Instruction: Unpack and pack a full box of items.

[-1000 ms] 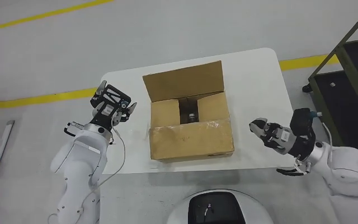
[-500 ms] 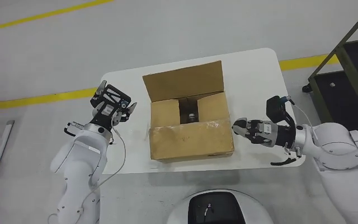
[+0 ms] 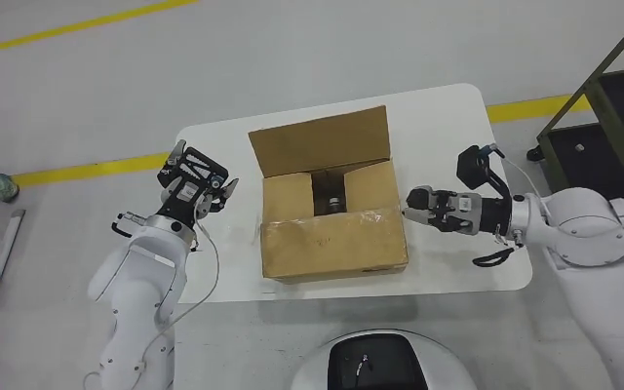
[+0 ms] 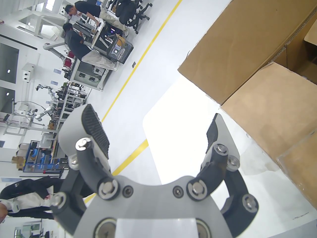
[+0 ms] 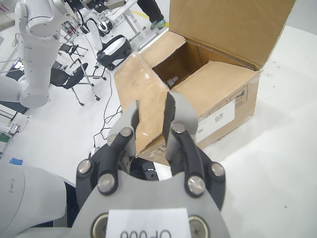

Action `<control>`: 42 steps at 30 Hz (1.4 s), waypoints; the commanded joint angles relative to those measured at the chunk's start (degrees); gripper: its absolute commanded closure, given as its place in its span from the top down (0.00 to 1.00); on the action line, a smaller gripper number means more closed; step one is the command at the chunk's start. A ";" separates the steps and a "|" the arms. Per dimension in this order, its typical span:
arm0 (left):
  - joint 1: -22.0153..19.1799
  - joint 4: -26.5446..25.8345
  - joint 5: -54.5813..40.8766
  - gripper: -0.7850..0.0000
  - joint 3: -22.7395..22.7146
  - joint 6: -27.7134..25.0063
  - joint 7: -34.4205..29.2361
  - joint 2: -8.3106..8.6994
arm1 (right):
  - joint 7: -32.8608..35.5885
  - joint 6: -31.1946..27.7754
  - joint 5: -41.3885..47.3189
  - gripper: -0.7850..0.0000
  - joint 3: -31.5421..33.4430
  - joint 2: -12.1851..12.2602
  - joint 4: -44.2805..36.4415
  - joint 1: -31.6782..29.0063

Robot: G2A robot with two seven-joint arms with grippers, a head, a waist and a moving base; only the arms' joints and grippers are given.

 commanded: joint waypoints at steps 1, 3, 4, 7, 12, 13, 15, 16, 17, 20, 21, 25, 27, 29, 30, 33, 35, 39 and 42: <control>0.00 0.00 0.00 1.00 0.00 0.00 0.00 0.00 | 2.45 0.00 1.64 0.42 -1.24 0.17 2.69 2.32; 0.00 0.00 0.00 1.00 0.00 0.00 0.00 0.00 | 3.81 0.34 2.57 0.41 -2.62 0.35 5.02 4.67; 0.00 0.00 0.00 1.00 0.00 0.00 0.00 0.00 | 3.96 0.49 2.68 0.40 -3.40 0.45 5.82 5.62; 0.00 0.00 0.00 1.00 0.00 0.00 0.00 0.00 | 4.37 0.90 3.53 0.42 -6.19 0.77 8.41 8.08; 0.00 0.00 0.00 1.00 0.00 0.00 0.00 0.00 | 3.75 0.28 3.97 0.39 -10.39 1.24 12.59 11.47; 0.00 0.00 0.00 1.00 0.00 0.00 0.00 0.00 | 3.92 0.44 3.63 0.40 -11.25 1.35 13.43 12.05; 0.00 0.00 0.00 1.00 0.00 0.00 0.00 0.00 | 3.59 0.12 3.39 0.42 -12.42 1.57 14.53 13.13; 0.00 0.00 0.00 1.00 0.00 0.00 0.00 0.00 | 3.25 -0.22 3.98 0.42 -12.87 1.64 15.11 13.41; 0.00 0.00 0.00 1.00 0.00 0.00 0.00 0.00 | 3.23 -0.24 3.77 0.42 -13.37 1.76 15.47 13.81; 0.00 0.00 0.00 1.00 0.00 0.00 0.00 0.00 | 2.60 -0.87 3.94 0.43 -13.71 2.11 16.45 14.63; 0.00 0.00 0.00 1.00 0.00 0.00 0.00 0.00 | 2.60 -0.87 3.94 0.44 -13.75 2.24 16.63 14.81; 0.00 0.00 0.00 1.00 0.00 0.00 0.00 0.00 | 2.60 -0.86 5.18 0.44 -15.03 2.58 16.95 14.95; 0.00 0.00 0.00 1.00 0.00 0.00 0.00 0.00 | 2.78 -0.69 5.80 0.41 -16.07 2.72 17.22 15.20; 0.00 0.00 0.00 1.00 0.00 0.00 0.00 0.00 | 2.53 -0.94 7.26 0.40 -17.04 2.81 17.16 15.48; 0.00 0.00 0.00 1.00 0.00 0.00 0.00 0.00 | 2.61 -0.86 7.95 0.40 -17.62 2.90 17.09 15.55; 0.00 0.00 0.00 1.00 0.00 0.00 0.00 0.00 | 2.80 -0.67 9.53 0.43 -18.62 3.31 17.39 15.82; 0.00 0.00 0.00 1.00 0.00 0.00 0.00 0.00 | 2.66 -0.81 10.20 0.42 -18.90 3.67 17.54 15.92; 0.00 0.00 0.00 1.00 0.00 0.00 0.00 0.00 | 2.89 -0.59 12.75 0.42 -19.97 4.48 16.40 15.60; 0.00 0.00 0.00 1.00 0.00 0.00 0.00 0.00 | 3.21 -0.27 13.74 0.39 -20.95 5.29 15.33 15.44</control>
